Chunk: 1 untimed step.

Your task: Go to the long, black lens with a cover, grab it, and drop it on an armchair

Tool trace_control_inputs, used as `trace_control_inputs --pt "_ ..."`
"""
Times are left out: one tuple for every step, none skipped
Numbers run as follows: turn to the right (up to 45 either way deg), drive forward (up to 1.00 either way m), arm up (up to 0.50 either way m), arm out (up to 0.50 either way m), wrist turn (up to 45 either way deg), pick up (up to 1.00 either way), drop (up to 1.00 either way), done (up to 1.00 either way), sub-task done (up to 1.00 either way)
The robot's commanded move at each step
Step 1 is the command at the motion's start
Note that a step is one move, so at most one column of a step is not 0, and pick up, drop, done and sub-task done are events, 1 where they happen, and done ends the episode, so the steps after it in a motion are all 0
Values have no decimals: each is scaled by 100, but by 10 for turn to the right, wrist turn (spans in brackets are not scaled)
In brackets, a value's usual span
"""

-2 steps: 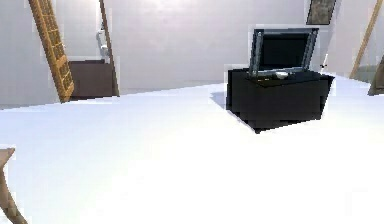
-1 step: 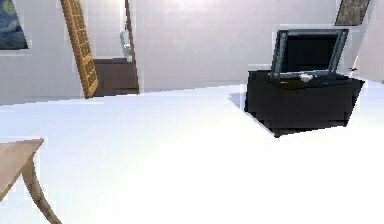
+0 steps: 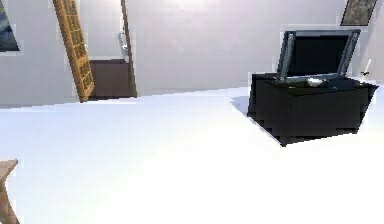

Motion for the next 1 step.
trace_control_inputs --pt "-210 0 0 0 0 0 0 0 0"
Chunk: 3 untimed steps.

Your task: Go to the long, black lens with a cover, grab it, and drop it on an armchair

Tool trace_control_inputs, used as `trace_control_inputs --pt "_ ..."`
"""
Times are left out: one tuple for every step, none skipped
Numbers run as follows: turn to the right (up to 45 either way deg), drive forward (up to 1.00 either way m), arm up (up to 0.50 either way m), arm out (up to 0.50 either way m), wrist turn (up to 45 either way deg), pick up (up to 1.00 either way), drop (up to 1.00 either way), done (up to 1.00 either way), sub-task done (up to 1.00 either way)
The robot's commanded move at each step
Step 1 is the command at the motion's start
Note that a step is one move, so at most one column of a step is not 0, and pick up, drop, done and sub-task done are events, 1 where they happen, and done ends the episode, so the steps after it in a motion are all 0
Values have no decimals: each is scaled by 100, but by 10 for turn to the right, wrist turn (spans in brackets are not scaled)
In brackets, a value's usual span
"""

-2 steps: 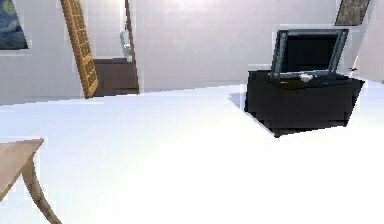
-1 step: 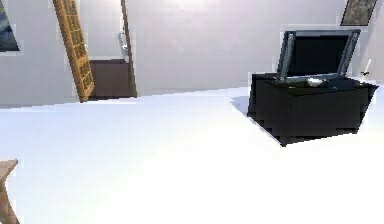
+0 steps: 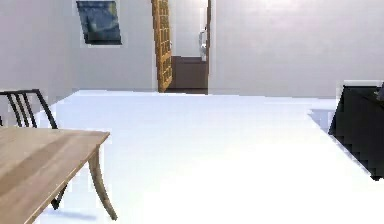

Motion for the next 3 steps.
trace_control_inputs --pt "0 100 0 0 0 0 0 0 0" --pt "0 100 0 0 0 0 0 0 0" --pt "0 100 0 0 0 0 0 0 0"
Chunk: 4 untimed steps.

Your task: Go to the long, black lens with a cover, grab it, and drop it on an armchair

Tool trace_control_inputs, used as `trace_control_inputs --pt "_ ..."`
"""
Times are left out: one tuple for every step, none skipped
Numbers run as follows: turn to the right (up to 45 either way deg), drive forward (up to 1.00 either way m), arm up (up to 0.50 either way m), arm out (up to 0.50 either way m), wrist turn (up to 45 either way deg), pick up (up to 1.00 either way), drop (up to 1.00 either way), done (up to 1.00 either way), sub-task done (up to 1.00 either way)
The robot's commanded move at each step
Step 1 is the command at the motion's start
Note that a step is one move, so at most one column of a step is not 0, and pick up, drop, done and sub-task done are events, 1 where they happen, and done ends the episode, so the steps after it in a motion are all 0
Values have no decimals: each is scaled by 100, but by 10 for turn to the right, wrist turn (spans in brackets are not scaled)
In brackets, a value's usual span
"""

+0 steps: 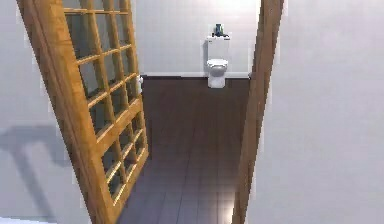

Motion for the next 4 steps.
trace_control_inputs --pt "0 80 0 0 0 0 0 0 0" --pt "60 0 0 0 0 0 0 0 0" --pt "0 30 0 0 0 0 0 0 0" --pt "450 0 0 0 0 0 0 0 0"
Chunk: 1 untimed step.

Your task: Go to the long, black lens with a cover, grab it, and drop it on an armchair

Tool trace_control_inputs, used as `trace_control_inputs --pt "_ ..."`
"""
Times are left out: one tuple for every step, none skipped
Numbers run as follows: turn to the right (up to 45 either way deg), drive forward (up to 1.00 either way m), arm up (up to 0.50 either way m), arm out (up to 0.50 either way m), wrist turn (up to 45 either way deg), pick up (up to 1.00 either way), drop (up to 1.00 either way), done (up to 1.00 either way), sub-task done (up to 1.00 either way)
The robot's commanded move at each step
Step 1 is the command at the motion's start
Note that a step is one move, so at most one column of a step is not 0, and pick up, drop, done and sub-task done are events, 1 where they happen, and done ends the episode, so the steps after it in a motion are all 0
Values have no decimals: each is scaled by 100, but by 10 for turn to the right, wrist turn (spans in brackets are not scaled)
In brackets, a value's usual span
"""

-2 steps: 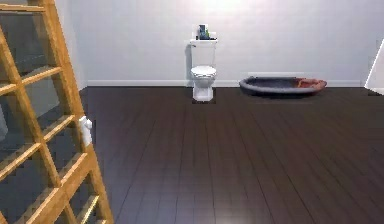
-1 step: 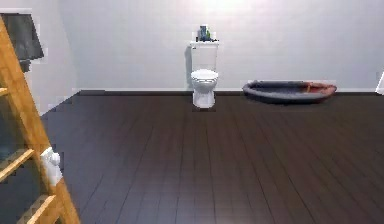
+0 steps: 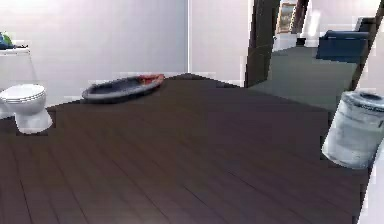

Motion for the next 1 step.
trace_control_inputs --pt "210 0 0 0 0 0 0 0 0"
